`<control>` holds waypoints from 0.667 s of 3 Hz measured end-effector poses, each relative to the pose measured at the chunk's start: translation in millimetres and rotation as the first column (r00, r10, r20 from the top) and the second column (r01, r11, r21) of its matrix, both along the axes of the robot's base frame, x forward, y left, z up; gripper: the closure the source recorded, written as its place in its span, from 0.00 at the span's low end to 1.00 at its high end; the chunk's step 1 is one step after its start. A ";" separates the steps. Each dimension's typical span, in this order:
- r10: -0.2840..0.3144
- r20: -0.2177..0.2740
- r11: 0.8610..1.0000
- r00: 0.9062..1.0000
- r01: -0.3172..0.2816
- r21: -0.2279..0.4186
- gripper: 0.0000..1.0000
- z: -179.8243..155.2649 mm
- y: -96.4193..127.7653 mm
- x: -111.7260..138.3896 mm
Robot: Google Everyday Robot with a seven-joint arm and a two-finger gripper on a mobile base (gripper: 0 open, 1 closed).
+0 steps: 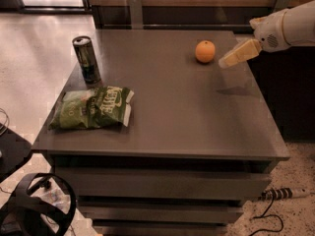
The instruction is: Move orange near green jalapeno chip bag
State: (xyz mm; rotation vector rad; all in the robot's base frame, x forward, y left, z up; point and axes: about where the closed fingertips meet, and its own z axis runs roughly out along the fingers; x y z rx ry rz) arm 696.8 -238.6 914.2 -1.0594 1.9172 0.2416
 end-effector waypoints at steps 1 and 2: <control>0.008 0.030 0.997 1.000 -0.010 0.073 0.00 -11.9 2.7 22.7; 0.016 0.044 0.990 0.999 -0.022 0.139 0.00 -24.9 8.9 40.7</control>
Offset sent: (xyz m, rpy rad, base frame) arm 0.0589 0.0080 -0.0342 0.2129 -0.0650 0.0204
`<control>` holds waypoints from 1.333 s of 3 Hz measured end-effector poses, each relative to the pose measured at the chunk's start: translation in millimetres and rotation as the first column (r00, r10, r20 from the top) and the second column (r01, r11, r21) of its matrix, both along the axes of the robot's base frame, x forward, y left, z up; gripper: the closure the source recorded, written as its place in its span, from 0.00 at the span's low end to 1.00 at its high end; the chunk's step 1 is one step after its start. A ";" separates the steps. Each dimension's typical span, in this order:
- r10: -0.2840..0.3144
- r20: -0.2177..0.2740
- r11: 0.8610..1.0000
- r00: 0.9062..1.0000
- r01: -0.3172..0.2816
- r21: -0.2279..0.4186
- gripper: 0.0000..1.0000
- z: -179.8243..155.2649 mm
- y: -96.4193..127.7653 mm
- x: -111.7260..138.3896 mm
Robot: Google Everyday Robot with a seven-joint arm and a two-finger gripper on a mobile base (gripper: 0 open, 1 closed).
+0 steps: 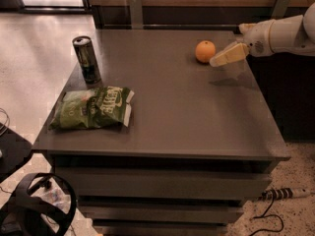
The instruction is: Move orange near green jalapeno chip bag
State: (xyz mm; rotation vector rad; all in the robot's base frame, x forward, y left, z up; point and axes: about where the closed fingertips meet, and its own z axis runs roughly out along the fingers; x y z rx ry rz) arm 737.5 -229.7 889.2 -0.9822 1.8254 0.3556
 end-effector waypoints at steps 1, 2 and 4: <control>0.000 -0.011 0.999 1.000 0.001 0.042 0.00 -12.3 6.9 12.5; 0.007 -0.021 0.998 1.000 -0.006 0.062 0.00 -22.8 16.7 25.1; 0.049 -0.023 0.992 0.999 -0.046 0.120 0.00 -37.1 43.5 51.0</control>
Offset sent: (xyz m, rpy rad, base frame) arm 0.0409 0.0222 -0.0318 0.0854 0.0293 0.0059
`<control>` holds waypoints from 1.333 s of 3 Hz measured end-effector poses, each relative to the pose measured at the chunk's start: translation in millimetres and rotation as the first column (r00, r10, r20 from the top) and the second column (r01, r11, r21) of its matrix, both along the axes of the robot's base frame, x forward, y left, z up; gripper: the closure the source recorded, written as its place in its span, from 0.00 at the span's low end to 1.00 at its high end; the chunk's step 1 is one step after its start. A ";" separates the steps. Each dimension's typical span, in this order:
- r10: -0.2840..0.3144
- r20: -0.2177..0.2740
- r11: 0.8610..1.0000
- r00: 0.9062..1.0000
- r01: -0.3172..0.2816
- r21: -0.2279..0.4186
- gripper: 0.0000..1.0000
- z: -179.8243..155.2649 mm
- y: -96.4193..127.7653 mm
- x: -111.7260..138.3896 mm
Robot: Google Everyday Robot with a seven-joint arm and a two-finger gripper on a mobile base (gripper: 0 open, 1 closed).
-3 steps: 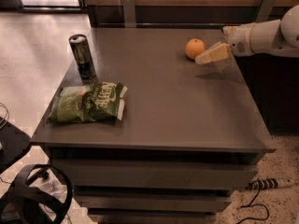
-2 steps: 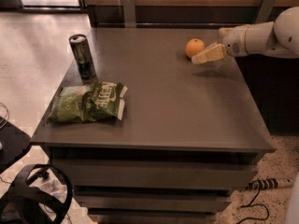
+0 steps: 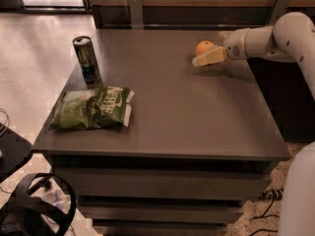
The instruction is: Move orange near green jalapeno chip bag
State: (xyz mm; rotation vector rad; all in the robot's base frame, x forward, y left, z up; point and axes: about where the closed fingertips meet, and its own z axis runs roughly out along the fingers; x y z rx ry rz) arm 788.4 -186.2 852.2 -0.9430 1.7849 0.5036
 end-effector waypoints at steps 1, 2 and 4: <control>0.015 -0.011 0.999 1.000 -0.015 0.033 0.00 -9.6 10.6 6.5; 0.004 -0.024 0.998 1.000 -0.003 0.059 0.17 -19.4 10.4 8.2; 0.012 -0.029 0.998 1.000 -0.011 0.061 0.64 -23.1 16.9 9.4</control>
Offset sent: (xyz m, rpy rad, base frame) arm 0.0080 0.0018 -0.0299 0.0911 0.0358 -0.0254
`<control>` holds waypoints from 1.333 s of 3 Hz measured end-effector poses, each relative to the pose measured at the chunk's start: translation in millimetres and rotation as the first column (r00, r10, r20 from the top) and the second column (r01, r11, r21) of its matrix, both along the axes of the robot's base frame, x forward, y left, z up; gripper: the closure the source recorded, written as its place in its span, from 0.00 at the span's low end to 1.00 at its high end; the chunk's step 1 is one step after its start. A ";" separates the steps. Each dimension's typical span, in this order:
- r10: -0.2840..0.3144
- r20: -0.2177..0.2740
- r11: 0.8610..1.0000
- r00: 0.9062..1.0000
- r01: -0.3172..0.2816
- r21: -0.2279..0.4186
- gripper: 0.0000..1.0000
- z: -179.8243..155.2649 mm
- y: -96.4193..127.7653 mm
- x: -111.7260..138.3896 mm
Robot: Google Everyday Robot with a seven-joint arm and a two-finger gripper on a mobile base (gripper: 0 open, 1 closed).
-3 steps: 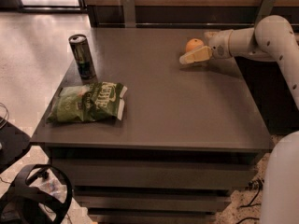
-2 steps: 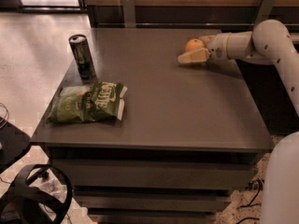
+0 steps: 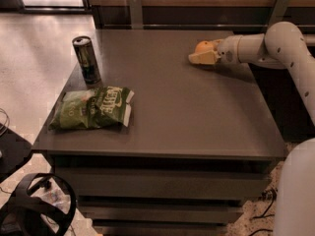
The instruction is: Move orange near green jalapeno chip bag
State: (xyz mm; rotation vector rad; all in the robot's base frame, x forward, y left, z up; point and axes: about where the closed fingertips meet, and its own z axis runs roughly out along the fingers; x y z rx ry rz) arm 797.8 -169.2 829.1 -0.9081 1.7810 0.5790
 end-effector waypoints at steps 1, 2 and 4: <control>0.005 -0.003 1.000 1.000 -0.005 0.001 0.88 -1.8 3.7 0.6; 0.010 -0.005 1.000 1.000 -0.010 0.002 1.00 -3.3 7.0 1.1; 0.010 -0.005 1.000 1.000 -0.010 0.002 1.00 -3.3 7.0 1.1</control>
Offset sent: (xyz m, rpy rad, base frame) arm 0.0005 0.0030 -0.0014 0.0008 0.0020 0.0040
